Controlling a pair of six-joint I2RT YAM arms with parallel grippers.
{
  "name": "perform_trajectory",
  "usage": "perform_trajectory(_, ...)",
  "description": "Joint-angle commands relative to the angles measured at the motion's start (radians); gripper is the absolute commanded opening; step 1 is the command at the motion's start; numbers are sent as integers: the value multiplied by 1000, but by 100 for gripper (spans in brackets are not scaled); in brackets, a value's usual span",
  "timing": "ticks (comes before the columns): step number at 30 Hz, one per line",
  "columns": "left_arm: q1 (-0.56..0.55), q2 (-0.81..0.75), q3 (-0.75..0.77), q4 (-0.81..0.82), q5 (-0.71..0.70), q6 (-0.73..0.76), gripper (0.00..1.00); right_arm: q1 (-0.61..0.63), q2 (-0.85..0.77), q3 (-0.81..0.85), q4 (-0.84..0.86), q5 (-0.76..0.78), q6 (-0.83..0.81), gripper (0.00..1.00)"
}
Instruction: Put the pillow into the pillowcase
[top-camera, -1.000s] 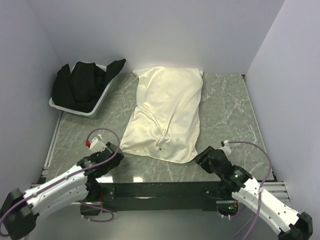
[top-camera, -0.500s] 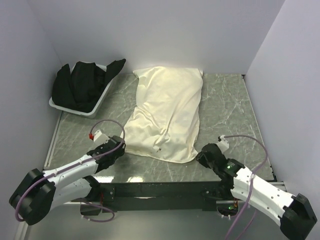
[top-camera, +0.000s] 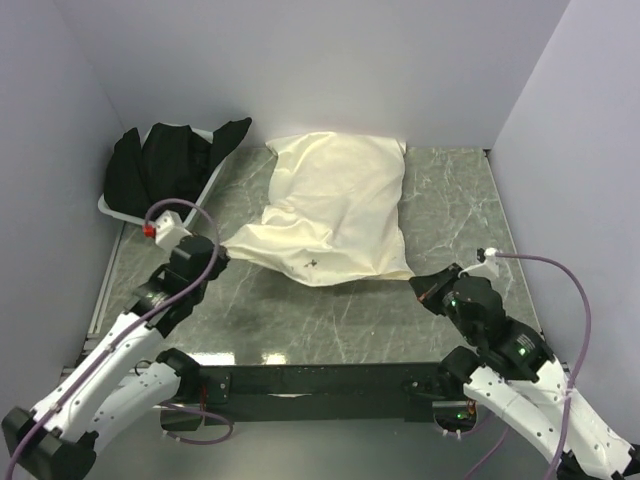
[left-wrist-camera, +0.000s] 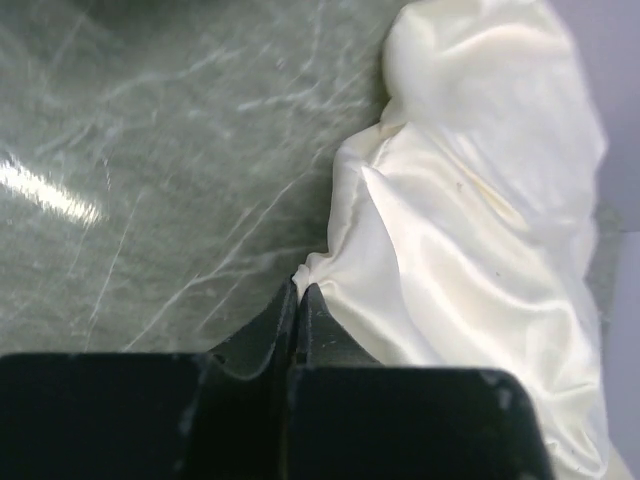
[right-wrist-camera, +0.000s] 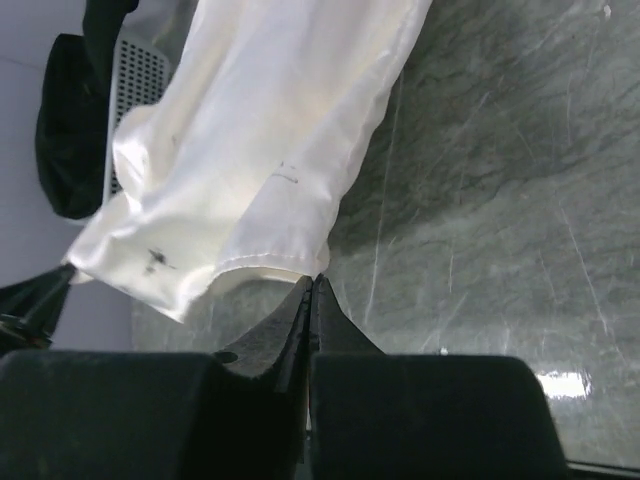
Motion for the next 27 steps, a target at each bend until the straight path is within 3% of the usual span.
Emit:
perform_trajectory(1,27,-51,145,-160,-39,107,1,-8,-64,78,-166,-21,-18,0)
perform_trajectory(4,33,-81,187,-206,-28,92,1,-7,-127,88,-222,-52,2,0)
perform_trajectory(9,33,-135,130,-245,62,31,1,-7,-299,-38,-279,-209,66,0)
perform_trajectory(12,33,-198,81,-251,120,-12,2,-8,-382,-84,-290,-243,77,31)
perform_trajectory(13,33,-213,64,-245,154,-12,6,-7,-385,-104,-273,-289,71,44)
perform_trajectory(14,33,-231,62,-242,165,-9,16,-8,-382,-115,-225,-324,54,47)
perform_trajectory(15,33,-239,62,-245,177,-2,45,-8,-356,-129,-194,-349,41,49)
perform_trajectory(19,35,-258,75,-239,234,58,65,-7,-250,-182,-94,-429,-27,50)
perform_trajectory(23,33,-245,62,-217,306,81,60,-5,-100,-199,45,-409,-77,50)
perform_trajectory(25,33,-209,4,-115,389,97,47,-4,-34,-216,148,-414,-88,49)
perform_trajectory(26,29,-187,-20,-81,470,95,35,3,36,-219,179,-403,-96,48)
perform_trajectory(27,22,-166,-71,11,498,89,31,9,70,-216,205,-394,-99,48)
